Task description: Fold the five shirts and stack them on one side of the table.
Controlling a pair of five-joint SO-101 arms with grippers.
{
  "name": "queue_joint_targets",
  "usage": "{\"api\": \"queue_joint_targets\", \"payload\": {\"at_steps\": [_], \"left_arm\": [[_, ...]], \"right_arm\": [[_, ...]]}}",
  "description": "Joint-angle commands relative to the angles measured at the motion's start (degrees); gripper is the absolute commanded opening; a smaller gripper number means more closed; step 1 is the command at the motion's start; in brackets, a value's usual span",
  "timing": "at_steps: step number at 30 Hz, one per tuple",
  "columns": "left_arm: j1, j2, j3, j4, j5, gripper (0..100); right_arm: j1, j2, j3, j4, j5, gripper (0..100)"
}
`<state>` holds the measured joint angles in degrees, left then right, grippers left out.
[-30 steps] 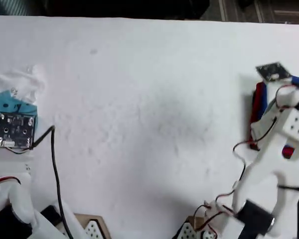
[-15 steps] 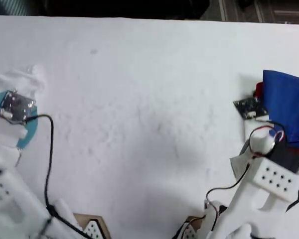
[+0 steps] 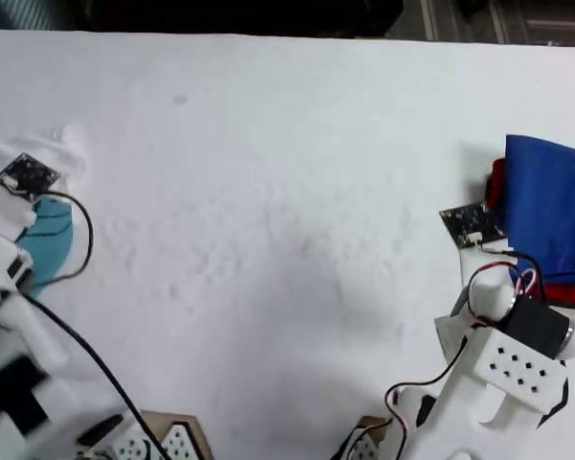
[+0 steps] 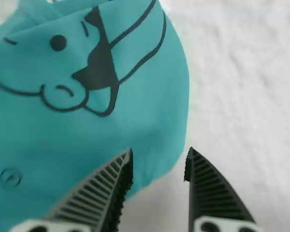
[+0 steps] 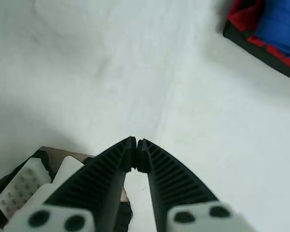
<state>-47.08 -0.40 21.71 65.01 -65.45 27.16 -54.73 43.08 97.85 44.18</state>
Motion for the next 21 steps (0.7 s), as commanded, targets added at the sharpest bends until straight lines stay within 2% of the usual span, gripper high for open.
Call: {"api": "queue_joint_targets", "payload": {"at_steps": [1, 8, 10, 12, 16, 21], "left_arm": [[0.5, 10.0, -7.6, -0.9, -0.3, 19], [0.8, 24.2, -13.6, -1.0, -0.5, 19], [1.6, 25.9, -13.7, -1.2, -0.5, 13], [2.9, 26.2, -13.6, -1.2, -0.7, 3], [5.1, 23.5, -13.7, -0.8, -0.4, 2], [7.9, 10.8, -13.6, 1.6, -0.3, 2]], "right_arm": [[-0.1, -0.7, -0.4, 0.2, -0.4, 1.8], [-0.1, -0.7, -0.4, 0.2, -0.4, 1.8], [-0.1, -0.7, -0.5, 0.2, -0.4, 1.8], [-0.1, -0.7, -0.5, 0.2, -0.4, 1.8], [0.0, -0.7, -0.5, 0.2, -0.4, 1.8], [0.1, -1.1, -0.5, 0.2, -0.4, 1.8]]}}
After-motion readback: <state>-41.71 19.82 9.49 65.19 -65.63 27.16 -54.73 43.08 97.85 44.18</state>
